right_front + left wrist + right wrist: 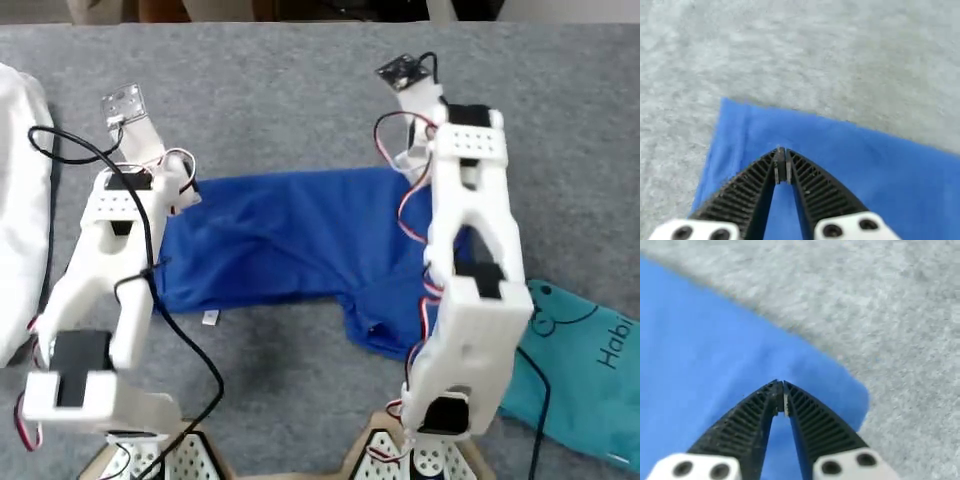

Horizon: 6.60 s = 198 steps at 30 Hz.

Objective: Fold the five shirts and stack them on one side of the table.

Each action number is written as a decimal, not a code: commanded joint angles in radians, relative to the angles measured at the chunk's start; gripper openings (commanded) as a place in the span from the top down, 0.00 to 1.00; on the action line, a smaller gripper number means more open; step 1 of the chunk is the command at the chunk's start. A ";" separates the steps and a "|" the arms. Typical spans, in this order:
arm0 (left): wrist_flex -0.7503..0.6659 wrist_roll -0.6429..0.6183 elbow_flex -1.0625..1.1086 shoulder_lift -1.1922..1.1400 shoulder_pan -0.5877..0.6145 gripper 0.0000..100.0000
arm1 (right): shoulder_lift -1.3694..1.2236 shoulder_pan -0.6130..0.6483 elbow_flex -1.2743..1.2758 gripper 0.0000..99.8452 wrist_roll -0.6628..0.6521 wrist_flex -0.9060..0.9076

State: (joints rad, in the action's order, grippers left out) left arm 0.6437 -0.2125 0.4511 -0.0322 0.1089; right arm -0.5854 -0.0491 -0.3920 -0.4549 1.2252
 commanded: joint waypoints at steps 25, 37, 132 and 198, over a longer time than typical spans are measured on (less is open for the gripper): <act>0.373 0.003 -0.674 -0.404 0.104 0.98 | -0.615 -0.079 -1.185 0.99 -0.008 0.514; 0.637 0.055 -0.675 -0.199 0.091 0.98 | -0.595 -0.101 -1.231 0.99 0.012 0.565; 0.503 0.270 -0.669 -0.415 0.109 0.98 | -0.323 -0.137 -0.694 0.99 -0.058 0.413; 0.186 0.198 -0.442 -0.378 0.164 0.98 | 1.245 0.269 1.609 0.93 -0.519 -0.259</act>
State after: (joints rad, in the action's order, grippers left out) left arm 0.8416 -0.0100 0.0123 -0.4603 0.2501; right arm 0.6345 0.2133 1.2083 -0.9843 0.9981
